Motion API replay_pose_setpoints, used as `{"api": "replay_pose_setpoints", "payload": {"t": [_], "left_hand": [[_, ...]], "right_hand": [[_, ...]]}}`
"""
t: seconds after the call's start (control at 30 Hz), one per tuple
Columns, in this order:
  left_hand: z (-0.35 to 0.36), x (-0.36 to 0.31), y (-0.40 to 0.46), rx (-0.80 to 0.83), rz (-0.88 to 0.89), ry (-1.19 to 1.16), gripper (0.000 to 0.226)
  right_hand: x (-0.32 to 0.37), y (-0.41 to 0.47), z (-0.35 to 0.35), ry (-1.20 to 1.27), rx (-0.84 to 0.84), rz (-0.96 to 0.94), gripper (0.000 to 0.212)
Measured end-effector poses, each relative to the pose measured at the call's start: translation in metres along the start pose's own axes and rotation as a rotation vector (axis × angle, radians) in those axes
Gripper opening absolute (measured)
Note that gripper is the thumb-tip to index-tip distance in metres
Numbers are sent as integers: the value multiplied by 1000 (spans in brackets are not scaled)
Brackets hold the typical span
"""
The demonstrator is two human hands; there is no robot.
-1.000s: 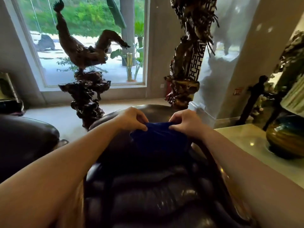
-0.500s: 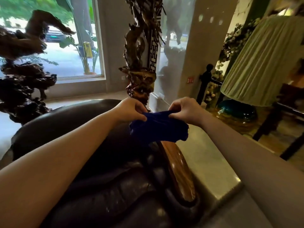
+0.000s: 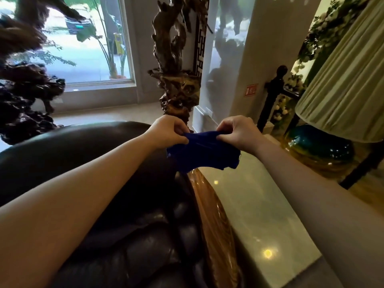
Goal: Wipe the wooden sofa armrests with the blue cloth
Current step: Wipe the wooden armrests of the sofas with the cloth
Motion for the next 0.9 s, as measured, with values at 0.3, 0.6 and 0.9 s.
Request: {"api": "replay_pose_setpoints", "payload": {"t": [0.3, 0.6, 0.9], "left_hand": [[102, 49, 81, -101, -270, 17, 18], [223, 130, 93, -94, -463, -109, 19], [304, 214, 96, -26, -575, -179, 20]], "right_hand": [[-132, 86, 32, 53, 172, -90, 14], [-250, 110, 138, 102, 389, -31, 13], [-324, 119, 239, 119, 531, 83, 16]]}}
Point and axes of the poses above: each hand's wrist, its own y-axis towards the middle knuckle, its own z-axis out of the palm, x = y × z, the point moved 2 cm from there along y, towards the middle knuckle, and after that the axes turned 6 degrees about z, right-handed, at the moved point
